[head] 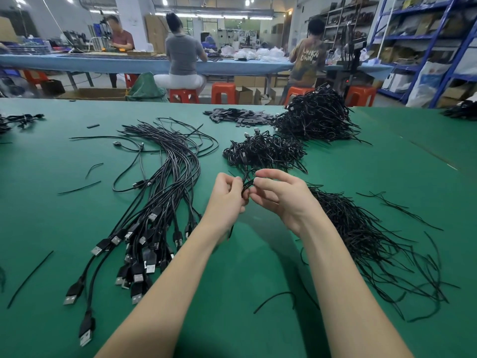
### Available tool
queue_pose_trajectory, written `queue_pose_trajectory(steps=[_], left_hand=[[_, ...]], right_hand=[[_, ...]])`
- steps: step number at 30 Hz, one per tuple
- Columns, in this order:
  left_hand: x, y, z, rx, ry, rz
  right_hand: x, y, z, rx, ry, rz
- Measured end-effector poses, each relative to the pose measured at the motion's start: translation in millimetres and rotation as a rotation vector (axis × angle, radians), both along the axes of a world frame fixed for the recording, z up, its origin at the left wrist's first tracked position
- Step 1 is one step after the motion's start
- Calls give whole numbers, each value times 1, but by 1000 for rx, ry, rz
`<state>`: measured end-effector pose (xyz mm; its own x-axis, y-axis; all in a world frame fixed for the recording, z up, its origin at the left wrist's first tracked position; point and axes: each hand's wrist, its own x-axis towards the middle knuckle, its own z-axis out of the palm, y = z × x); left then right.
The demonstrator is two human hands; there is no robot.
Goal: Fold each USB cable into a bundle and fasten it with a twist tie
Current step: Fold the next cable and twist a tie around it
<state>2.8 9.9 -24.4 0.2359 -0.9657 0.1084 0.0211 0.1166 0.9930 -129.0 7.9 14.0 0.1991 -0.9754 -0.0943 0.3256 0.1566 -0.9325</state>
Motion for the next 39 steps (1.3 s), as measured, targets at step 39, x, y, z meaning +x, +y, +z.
queue_pose_trajectory(steps=[39], left_hand=[[6, 10, 13, -89, -376, -138]], right_hand=[[-29, -14, 1, -601, 714, -27]])
